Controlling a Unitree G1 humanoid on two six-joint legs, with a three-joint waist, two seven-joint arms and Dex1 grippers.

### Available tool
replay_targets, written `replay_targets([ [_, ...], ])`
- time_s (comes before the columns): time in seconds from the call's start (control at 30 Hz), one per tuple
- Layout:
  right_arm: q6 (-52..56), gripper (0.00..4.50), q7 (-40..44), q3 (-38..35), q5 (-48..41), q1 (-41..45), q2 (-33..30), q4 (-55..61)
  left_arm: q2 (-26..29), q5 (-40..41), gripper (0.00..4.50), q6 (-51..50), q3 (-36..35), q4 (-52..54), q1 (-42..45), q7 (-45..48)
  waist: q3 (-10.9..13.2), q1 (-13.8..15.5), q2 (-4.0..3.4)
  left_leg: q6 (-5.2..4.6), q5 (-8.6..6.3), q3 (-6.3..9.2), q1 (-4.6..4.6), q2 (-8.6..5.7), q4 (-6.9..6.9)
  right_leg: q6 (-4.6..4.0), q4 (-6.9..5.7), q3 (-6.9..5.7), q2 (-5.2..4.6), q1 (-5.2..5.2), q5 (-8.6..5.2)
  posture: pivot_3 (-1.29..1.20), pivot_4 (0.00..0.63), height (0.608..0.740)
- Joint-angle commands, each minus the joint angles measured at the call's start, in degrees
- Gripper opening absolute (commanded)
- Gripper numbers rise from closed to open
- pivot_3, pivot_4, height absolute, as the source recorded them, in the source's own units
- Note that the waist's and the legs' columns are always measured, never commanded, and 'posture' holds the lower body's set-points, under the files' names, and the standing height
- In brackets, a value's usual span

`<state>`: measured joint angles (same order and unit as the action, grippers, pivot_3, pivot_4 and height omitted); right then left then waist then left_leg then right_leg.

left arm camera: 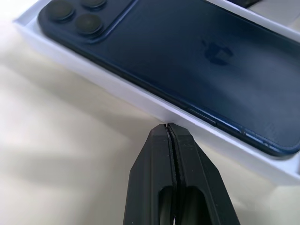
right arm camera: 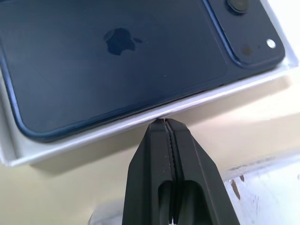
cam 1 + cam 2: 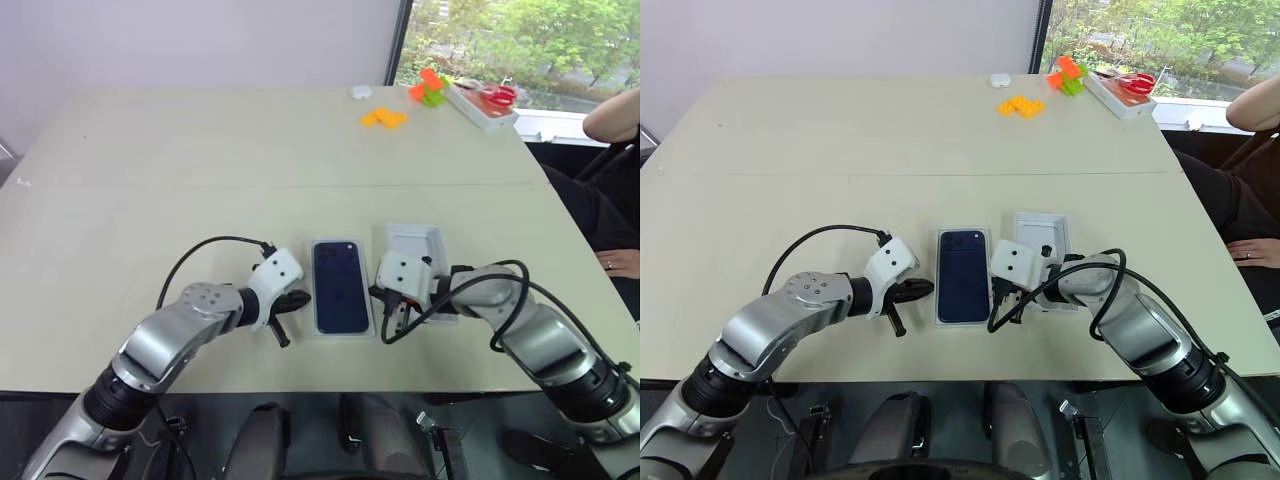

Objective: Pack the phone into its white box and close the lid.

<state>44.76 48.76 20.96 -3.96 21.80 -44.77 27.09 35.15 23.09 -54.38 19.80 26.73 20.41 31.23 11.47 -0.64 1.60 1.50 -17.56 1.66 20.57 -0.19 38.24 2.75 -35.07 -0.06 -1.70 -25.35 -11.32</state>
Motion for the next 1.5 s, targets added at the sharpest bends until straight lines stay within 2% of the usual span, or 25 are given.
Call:
replay_targets([
  [0.03,-0.21,0.0,0.91,-1.13,-1.44,-0.71,-0.29,4.22,-1.58,-0.4,0.06,1.15,1.55,0.92,1.37,1.79,0.0,0.0,0.0,0.0,0.0,0.0,0.0,0.0,0.0,0.02,0.0,0.0,0.01,0.0,0.01,0.0,0.15,0.732],
  [0.73,0.44,0.0,2.02,-3.35,-1.82,-1.05,-1.51,4.23,-3.76,-0.89,0.06,0.2,0.21,0.75,2.06,4.87,0.0,-0.01,0.0,0.0,0.0,-0.01,-0.04,0.0,0.01,0.1,-0.06,0.0,0.02,0.01,0.07,0.0,0.15,0.732],
  [1.03,2.17,0.0,4.4,-7.99,-5.64,-1.75,-3.77,6.35,-2.95,0.75,0.06,-0.77,-4.34,0.76,1.16,5.23,0.0,-0.06,0.0,0.0,0.0,0.0,-0.06,0.01,0.01,0.12,-0.07,0.01,0.03,0.02,0.08,0.0,0.15,0.732],
  [1.13,5.62,0.85,5.37,-10.7,-9.98,-1.19,-3.27,7.22,-2.83,2.83,0.0,-1.24,-6.6,1.97,0.36,5.94,0.0,-0.02,0.0,-0.01,0.0,0.0,-0.07,0.02,0.01,0.12,-0.09,0.0,0.05,0.02,0.08,0.0,0.15,0.732],
  [1.27,11.82,2.9,2.64,-15.1,-14.26,0.78,-1.36,8.68,-1.88,6.84,0.0,-1.73,-11.49,4.53,-1.6,7.41,0.0,-0.16,0.0,-0.01,0.0,0.01,-0.09,0.03,0.01,0.12,-0.12,0.02,0.05,0.02,0.08,0.0,0.15,0.732],
  [1.37,21.08,4.43,-1.9,-18.33,-16.13,3.38,0.86,7.3,0.11,7.13,0.0,1.17,-14.64,4.65,-3.41,8.72,0.0,-0.11,0.0,0.0,0.0,0.02,-0.1,0.04,0.01,0.12,-0.14,0.02,0.07,0.02,0.09,0.0,0.15,0.732],
  [1.5,33.71,4.43,-7.28,-18.68,-16.64,7.17,2.52,4.32,3.59,6.04,0.0,7.57,-16.94,3.78,-5.96,12.22,-0.02,-0.07,0.01,-0.01,0.01,0.02,-0.12,0.04,0.02,-0.08,-0.16,0.02,0.07,0.02,0.0,0.0,0.15,0.732],
])
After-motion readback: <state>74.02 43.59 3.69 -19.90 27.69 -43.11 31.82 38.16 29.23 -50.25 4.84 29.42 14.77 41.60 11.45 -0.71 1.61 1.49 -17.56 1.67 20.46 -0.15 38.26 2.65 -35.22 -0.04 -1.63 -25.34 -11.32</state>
